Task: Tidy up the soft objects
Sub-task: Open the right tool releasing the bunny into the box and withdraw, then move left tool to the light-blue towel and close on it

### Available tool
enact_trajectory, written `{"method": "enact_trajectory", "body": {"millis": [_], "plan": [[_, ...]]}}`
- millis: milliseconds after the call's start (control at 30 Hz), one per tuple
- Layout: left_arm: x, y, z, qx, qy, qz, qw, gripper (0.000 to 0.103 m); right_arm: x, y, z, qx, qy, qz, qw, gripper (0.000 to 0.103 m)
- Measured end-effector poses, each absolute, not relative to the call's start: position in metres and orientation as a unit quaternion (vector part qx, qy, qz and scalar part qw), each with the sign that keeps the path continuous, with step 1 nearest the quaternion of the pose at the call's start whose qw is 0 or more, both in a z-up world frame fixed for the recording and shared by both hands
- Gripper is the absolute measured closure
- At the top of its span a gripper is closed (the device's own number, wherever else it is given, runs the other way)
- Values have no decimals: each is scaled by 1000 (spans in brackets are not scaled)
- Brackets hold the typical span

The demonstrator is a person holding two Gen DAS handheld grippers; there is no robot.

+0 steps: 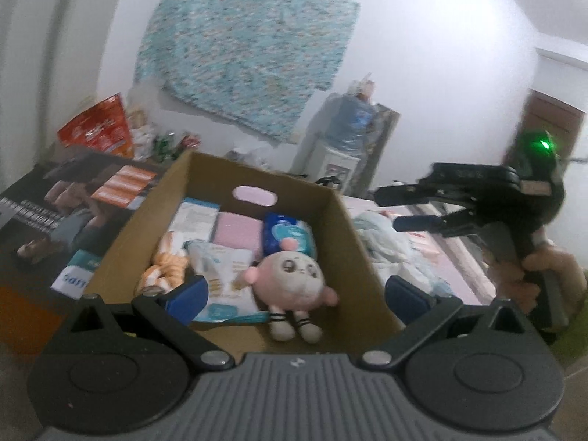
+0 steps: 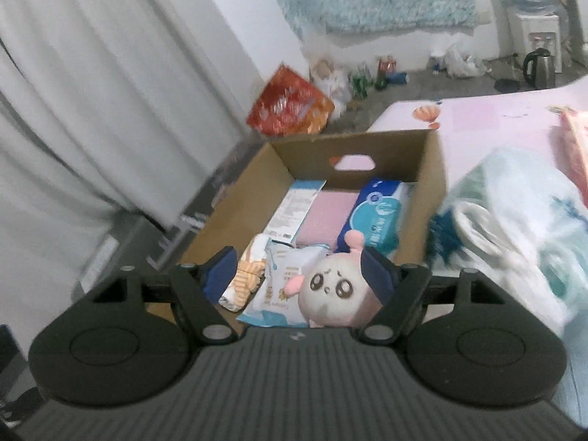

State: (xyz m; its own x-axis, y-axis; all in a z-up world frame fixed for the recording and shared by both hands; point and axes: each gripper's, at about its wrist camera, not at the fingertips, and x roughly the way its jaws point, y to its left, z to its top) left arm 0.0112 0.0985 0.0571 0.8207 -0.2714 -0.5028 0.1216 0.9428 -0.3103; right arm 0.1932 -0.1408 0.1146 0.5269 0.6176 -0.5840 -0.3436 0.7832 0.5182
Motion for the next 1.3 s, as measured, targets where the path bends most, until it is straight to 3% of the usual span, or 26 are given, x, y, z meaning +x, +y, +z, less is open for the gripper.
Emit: {"method": "enact_trajectory", "body": {"millis": [433,633,1033,1300], "plan": [[-1,25,76,-86,244,-184,948,0,22,-346,90,296,260,58,917,18],[1,-38,78,-54,256,-259,930,0,-40,-408,48,353,260,-12,899,18],[14,-157,46,-64,320,-378,866,0,-50,-436,3,394,273,15,877,18],[58,-211,2,-8,373,-280,884,1,-42,-438,-17,401,296,36,866,18]]}}
